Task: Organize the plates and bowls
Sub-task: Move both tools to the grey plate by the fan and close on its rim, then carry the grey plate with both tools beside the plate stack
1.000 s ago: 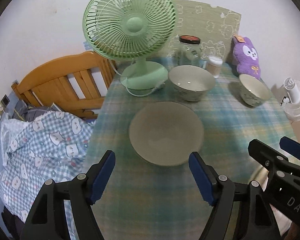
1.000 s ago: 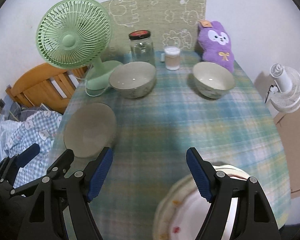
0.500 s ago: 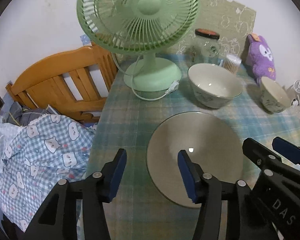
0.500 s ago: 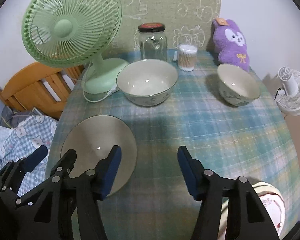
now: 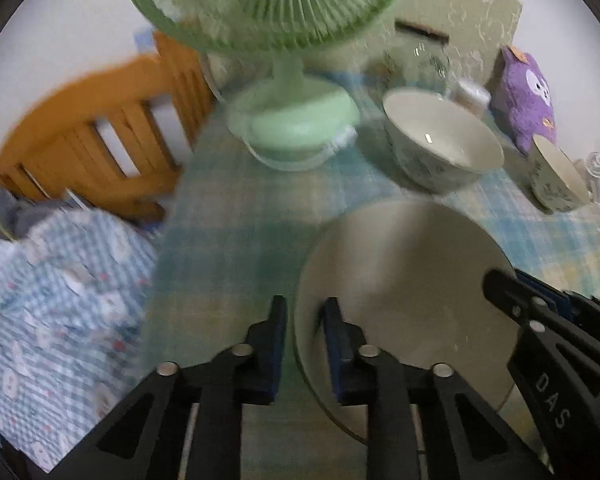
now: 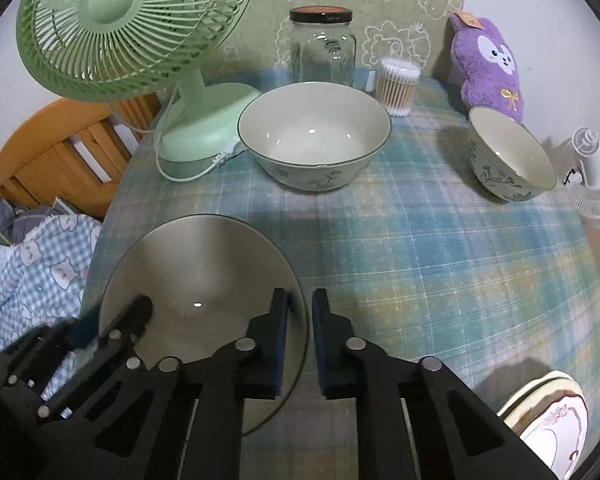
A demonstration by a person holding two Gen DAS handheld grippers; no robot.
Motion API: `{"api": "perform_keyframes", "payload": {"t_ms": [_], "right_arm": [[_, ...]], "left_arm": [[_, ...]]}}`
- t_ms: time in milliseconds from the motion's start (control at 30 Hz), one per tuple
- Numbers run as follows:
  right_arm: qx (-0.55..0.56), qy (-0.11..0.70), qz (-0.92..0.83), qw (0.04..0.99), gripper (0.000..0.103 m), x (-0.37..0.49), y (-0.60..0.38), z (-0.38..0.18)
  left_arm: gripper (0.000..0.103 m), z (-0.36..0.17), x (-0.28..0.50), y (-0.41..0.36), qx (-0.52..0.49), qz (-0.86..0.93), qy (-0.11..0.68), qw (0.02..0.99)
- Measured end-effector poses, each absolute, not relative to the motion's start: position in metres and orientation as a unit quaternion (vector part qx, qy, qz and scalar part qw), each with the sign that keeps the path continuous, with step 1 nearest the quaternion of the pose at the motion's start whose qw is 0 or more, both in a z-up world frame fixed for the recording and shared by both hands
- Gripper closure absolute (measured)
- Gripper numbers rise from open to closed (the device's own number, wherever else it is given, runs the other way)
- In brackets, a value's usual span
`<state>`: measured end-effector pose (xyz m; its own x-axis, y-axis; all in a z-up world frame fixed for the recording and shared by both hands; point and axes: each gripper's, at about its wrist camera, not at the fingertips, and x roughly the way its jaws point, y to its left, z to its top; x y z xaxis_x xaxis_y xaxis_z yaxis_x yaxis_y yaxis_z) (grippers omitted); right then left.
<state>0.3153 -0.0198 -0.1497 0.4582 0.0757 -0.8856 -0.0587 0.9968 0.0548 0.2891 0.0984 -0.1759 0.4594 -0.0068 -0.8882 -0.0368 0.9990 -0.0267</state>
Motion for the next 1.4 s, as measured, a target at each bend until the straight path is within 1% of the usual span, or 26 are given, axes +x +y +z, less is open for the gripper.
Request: {"api": "perform_keyframes", "payload": {"t_ms": [33, 367, 600, 933, 1400], "right_arm": [[0.004, 0.518, 0.038, 0.855, 0.09, 0.316, -0.019, -0.15], [0.004, 0.523, 0.031, 0.852, 0.09, 0.311, -0.018, -0.148], [0.0, 0.521, 0.018, 0.854, 0.09, 0.288, -0.025, -0.141], [-0.002, 0.519, 0.024, 0.854, 0.09, 0.231, -0.05, -0.122], [-0.001, 0.525, 0.06, 0.849, 0.09, 0.153, -0.083, -0.136]], "left_arm": [[0.093, -0.177, 0.289, 0.1, -0.028, 0.005, 0.524, 0.851], [0.094, -0.172, 0.282, 0.096, -0.019, 0.001, 0.511, 0.859], [0.094, -0.165, 0.265, 0.087, -0.004, -0.013, 0.505, 0.863], [0.094, -0.145, 0.209, 0.059, 0.002, -0.01, 0.485, 0.875], [0.094, -0.158, 0.132, 0.027, -0.008, 0.035, 0.486, 0.873]]}}
